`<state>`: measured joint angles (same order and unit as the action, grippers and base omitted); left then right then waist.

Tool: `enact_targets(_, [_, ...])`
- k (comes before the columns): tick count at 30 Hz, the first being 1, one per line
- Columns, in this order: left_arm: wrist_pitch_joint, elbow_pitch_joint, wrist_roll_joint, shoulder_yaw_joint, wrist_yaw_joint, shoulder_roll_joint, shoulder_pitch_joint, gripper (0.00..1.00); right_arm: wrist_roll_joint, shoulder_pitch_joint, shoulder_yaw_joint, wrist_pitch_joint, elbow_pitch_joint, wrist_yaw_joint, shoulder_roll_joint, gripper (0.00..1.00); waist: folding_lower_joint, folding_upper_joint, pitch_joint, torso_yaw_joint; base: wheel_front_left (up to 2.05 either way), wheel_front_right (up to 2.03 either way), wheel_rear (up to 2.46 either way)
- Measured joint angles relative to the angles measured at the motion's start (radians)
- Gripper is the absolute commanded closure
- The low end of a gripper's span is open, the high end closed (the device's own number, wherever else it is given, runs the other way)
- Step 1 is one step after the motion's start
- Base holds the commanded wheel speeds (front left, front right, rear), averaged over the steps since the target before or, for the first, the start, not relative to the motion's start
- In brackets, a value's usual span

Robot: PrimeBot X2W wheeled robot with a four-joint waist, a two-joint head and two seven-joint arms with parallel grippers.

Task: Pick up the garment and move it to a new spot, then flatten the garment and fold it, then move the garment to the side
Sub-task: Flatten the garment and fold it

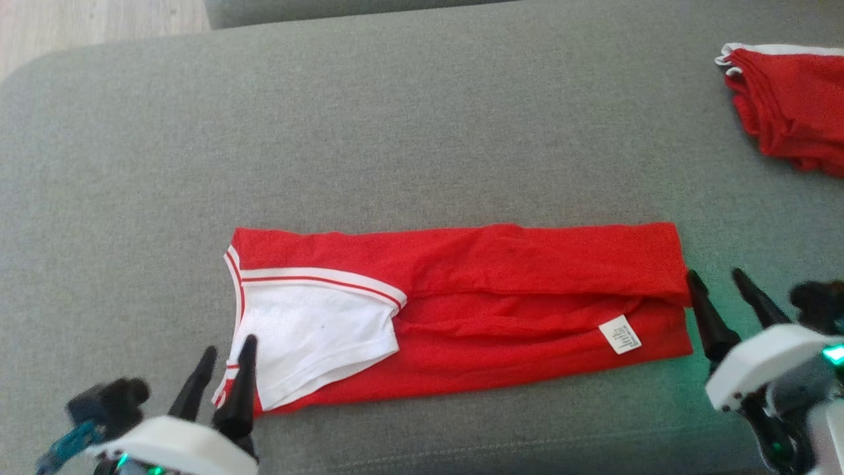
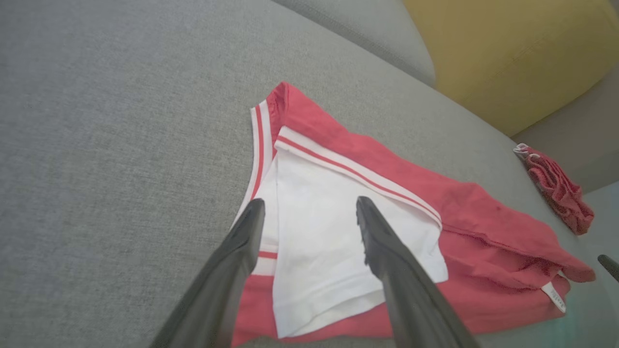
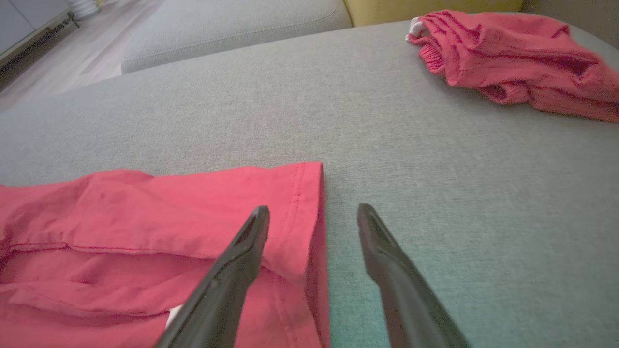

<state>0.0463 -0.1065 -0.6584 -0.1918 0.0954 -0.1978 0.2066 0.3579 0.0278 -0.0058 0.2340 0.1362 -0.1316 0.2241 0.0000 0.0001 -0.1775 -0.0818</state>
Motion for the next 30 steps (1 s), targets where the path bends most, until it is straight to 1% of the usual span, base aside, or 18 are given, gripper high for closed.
enact_targets(5, [-0.058,-0.05,0.004,0.015,0.003,0.007,0.05,0.0,-0.009,-0.054,-0.072,-0.005,-0.059,0.0,-0.035,0.0,0.0,0.0,0.023,0.002,0.0,0.0,0.0])
enact_targets(8, [-0.089,-0.05,0.033,0.015,0.011,0.01,0.042,0.0,-0.021,-0.054,-0.08,0.005,-0.065,0.0,-0.052,0.0,0.0,0.0,0.034,0.001,0.0,0.0,0.0])
enact_targets(11, [-0.116,-0.043,0.054,0.009,0.012,0.018,0.014,0.0,-0.027,-0.045,-0.075,0.043,-0.052,0.0,-0.063,0.0,0.0,0.0,0.042,0.0,0.0,0.0,0.0])
enact_targets(13, [-0.13,-0.028,0.074,0.002,0.021,0.023,-0.007,0.0,-0.037,-0.02,-0.067,0.069,-0.017,0.0,-0.065,0.0,0.0,0.0,0.045,-0.001,0.0,0.0,0.0])
enact_targets(15, [-0.14,-0.016,0.089,-0.005,0.021,0.028,-0.018,0.0,-0.043,0.011,-0.063,0.088,0.024,0.0,-0.067,0.0,0.0,0.0,0.046,0.0,0.0,0.0,0.0])
enact_targets(16, [-0.14,-0.016,0.089,-0.005,0.021,0.028,-0.018,0.0,-0.043,0.011,-0.063,0.088,0.024,0.0,-0.067,0.0,0.0,0.0,0.046,0.0,0.0,0.0,0.0])
enact_targets(20, [-0.155,0.005,0.094,-0.028,0.028,0.048,-0.028,0.0,-0.071,0.083,-0.055,0.132,0.114,0.0,-0.065,0.0,0.0,0.0,0.041,0.008,0.0,0.0,0.0])
enact_targets(25, [-0.172,0.019,0.096,-0.029,0.028,0.051,-0.029,0.0,-0.088,0.146,-0.024,0.202,0.215,0.0,-0.052,0.0,0.0,0.0,0.033,0.031,0.0,0.0,0.0])
enact_targets(30, [-0.188,0.036,0.095,-0.03,0.028,0.055,-0.033,0.0,-0.094,0.171,-0.016,0.245,0.283,0.0,-0.044,0.0,0.0,0.0,0.025,0.055,0.0,0.0,0.0])
